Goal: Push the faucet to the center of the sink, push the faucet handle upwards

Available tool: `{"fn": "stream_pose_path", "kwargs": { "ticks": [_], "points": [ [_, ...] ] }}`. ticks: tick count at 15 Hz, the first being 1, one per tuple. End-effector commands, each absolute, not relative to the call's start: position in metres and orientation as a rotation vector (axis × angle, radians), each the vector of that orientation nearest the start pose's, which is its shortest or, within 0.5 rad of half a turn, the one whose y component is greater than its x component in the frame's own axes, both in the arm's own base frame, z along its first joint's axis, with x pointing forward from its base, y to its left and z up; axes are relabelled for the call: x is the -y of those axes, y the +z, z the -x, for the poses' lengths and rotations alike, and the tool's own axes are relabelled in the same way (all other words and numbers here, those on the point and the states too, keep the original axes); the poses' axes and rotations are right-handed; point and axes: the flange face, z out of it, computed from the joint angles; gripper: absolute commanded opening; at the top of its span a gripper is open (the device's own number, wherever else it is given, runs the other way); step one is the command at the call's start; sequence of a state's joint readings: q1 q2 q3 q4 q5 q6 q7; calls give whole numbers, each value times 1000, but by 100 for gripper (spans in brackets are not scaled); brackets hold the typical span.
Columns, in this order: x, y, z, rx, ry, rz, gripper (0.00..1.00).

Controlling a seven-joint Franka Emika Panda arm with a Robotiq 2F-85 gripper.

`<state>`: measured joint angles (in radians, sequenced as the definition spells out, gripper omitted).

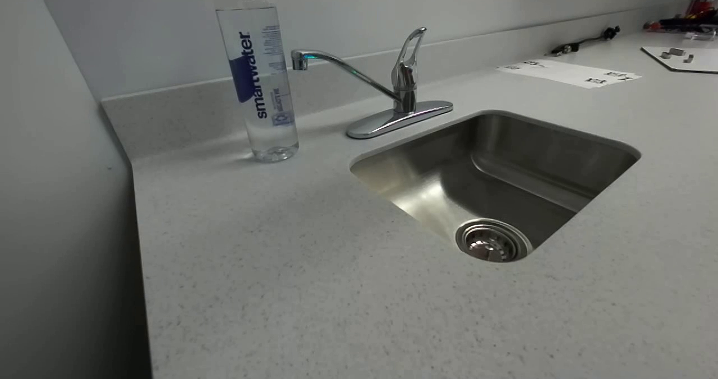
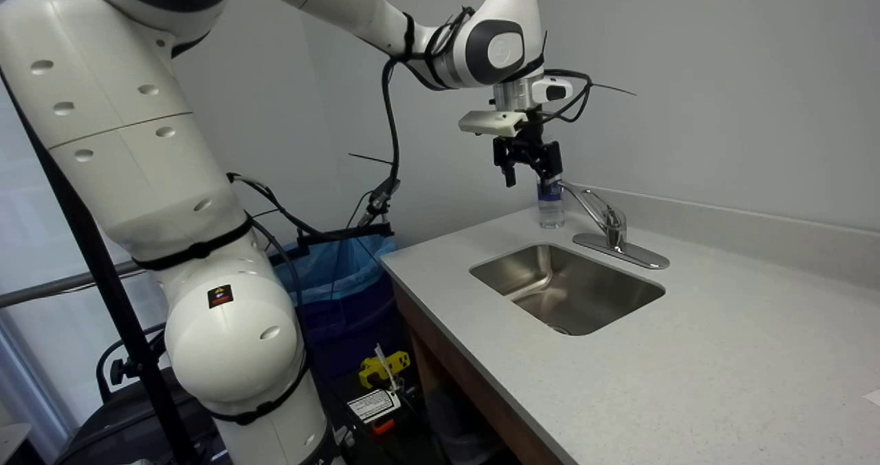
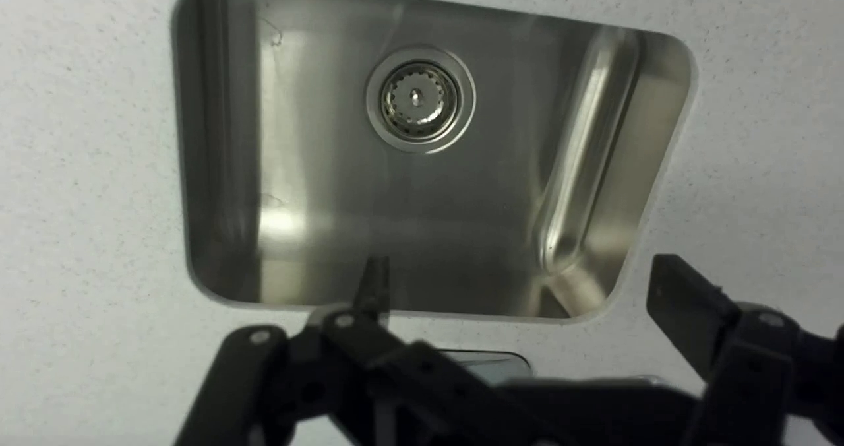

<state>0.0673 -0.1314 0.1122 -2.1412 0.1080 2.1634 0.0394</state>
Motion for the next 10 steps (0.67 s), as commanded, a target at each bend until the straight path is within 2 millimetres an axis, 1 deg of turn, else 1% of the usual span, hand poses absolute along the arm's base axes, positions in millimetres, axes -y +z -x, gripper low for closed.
{"fn": "stream_pose_path", "kwargs": {
  "ticks": [1, 4, 6, 8, 10],
  "points": [
    [-135, 471, -544, 176, -326, 2984, 100],
    [-157, 474, -563, 219, -458, 2931, 100],
    [-169, 479, -576, 238, -541, 2894, 100],
    [-175, 481, -590, 246, -626, 2863, 100],
    [-177, 481, -604, 237, -690, 2841, 100]
  ]
}}
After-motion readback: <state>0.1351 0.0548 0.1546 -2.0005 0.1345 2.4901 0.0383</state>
